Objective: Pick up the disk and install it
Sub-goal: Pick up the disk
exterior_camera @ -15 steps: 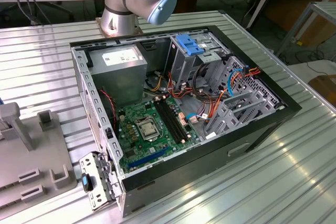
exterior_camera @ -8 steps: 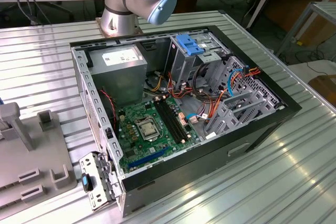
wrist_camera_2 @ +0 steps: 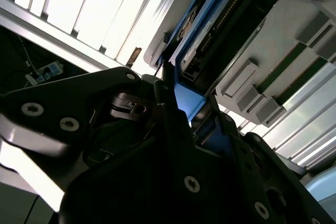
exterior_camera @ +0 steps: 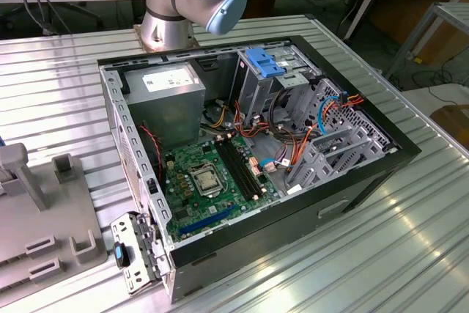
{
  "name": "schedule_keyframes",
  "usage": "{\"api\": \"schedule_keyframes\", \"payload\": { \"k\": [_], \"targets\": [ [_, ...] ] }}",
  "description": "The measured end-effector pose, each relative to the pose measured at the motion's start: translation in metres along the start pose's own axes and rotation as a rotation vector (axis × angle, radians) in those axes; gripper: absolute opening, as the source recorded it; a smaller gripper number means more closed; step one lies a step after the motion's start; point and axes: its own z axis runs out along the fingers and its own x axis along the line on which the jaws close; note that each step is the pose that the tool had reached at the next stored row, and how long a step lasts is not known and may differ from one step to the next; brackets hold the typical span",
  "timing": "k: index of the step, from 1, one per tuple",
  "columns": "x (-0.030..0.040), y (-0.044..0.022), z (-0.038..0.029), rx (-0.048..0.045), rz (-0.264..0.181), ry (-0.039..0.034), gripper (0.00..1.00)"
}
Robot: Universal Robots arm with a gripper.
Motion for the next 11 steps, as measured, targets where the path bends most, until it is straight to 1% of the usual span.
{"api": "schedule_keyframes", "payload": {
  "k": [11],
  "targets": [
    [0.0,0.0,-0.0003,0.0003,0.001,-0.0001,0.37]
  ]
}}
